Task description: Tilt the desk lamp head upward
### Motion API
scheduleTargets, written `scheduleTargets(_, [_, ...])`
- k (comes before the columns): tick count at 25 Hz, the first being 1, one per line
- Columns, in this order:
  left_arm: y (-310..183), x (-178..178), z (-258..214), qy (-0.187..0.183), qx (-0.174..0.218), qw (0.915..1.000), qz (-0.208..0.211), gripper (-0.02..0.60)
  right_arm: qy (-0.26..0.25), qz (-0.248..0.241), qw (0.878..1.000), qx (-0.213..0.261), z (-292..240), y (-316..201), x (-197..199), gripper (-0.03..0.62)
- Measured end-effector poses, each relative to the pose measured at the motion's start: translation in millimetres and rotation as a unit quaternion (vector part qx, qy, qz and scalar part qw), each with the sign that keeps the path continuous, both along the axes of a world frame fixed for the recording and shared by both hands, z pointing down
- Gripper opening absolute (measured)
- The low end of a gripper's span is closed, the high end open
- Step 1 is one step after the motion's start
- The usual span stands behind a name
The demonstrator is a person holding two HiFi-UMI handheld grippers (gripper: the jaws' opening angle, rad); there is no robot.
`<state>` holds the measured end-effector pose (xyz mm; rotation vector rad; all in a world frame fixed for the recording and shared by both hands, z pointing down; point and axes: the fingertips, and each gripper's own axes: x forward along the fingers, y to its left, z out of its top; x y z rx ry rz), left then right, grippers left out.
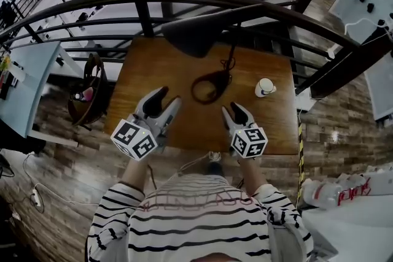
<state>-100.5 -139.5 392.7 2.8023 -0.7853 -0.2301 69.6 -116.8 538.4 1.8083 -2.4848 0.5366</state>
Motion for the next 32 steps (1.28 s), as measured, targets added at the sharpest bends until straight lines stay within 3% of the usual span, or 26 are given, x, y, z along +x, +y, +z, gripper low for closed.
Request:
scheduleTargets(11, [28.8,-31.3,62.4,-0.034,-0.036,0.9987,-0.010,0.069,-0.016,0.001,1.000,-0.020,17.0,40.5,-39.8,0.116])
scheduleTargets(18, [49.0,-38.2,97.8,-0.049,-0.070,0.9964,-0.001,0.002,-0.010,0.001,1.000,-0.029,26.9,59.2,-53.9,0.038])
scheduleTargets(21, [55.5,-44.1,110.3,-0.055,-0.083,0.9951,-0.002,0.002,-0.011,-0.003,0.999,-0.035,32.7,67.4,-61.2,0.003])
scheduleTargets(32, [77.6,-71.4,142.8,-0.055,-0.129,0.9897,-0.027,0.002,0.013,-0.036,0.997,-0.065,51.3,93.9,-85.9,0.000])
